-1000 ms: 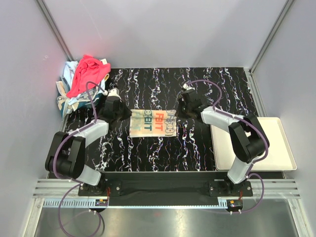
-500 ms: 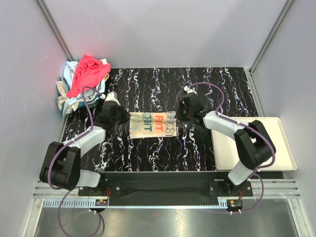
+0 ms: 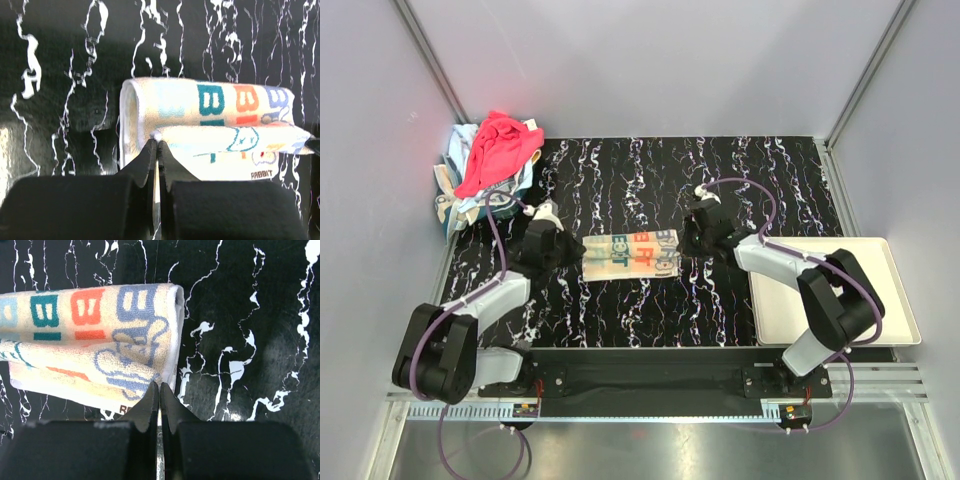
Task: Fold and stack the towels
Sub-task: Fold the towel
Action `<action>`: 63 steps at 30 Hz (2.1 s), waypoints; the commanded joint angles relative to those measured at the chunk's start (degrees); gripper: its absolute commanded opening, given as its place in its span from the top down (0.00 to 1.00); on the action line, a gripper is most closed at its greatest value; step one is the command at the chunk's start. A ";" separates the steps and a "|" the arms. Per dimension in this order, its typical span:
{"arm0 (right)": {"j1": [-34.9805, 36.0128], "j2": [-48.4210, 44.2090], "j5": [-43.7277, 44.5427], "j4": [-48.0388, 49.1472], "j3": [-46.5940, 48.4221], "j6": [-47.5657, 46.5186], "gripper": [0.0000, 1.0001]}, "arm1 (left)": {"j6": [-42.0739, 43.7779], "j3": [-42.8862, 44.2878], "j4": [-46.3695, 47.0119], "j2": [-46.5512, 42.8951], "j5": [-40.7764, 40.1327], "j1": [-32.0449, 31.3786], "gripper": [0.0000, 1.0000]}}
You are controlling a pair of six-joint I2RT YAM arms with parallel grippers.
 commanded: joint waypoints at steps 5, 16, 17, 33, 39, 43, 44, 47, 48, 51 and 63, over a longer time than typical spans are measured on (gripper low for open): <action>0.49 -4.42 2.48 1.33 -1.97 0.43 0.96 | 0.47 -2.66 3.26 -3.58 0.40 -0.01 1.00; 1.63 -3.54 0.99 3.52 -4.61 1.93 0.96 | -0.24 -3.98 3.08 -3.58 1.10 -0.01 1.00; 1.90 -3.37 0.64 3.87 -4.78 2.10 0.96 | -0.32 -3.98 2.91 -3.58 1.10 0.08 1.00; 2.07 -9.34 3.78 -4.91 -2.33 2.36 0.60 | -1.29 -2.58 -5.70 -14.38 -0.56 -0.01 0.60; 2.25 -7.59 3.10 -7.46 1.89 2.28 0.61 | -2.26 2.43 -7.28 -11.68 -1.18 -2.90 0.59; 3.65 -4.43 2.39 -5.36 2.68 3.42 0.62 | -2.43 4.72 -7.38 -6.67 -2.41 -8.60 0.59; 4.00 -3.90 2.22 -5.09 2.60 3.51 0.62 | -2.70 4.72 -7.29 -5.79 -4.15 -9.23 0.59; 4.97 -1.62 1.69 -3.69 1.55 4.21 0.65 | -4.01 4.46 -7.46 -2.19 -6.44 -10.82 0.61; 5.50 -1.26 0.99 -3.08 0.24 4.56 0.65 | -4.71 3.85 -9.12 -1.57 -7.15 -10.82 0.61; 6.20 -0.12 0.72 -1.23 -2.58 5.79 0.65 | -5.60 2.09 -9.13 0.54 -9.44 -10.99 0.62; 6.20 -6.44 6.78 -6.85 -3.74 3.95 0.50 | -5.95 0.94 -9.22 5.03 -9.97 -10.91 0.63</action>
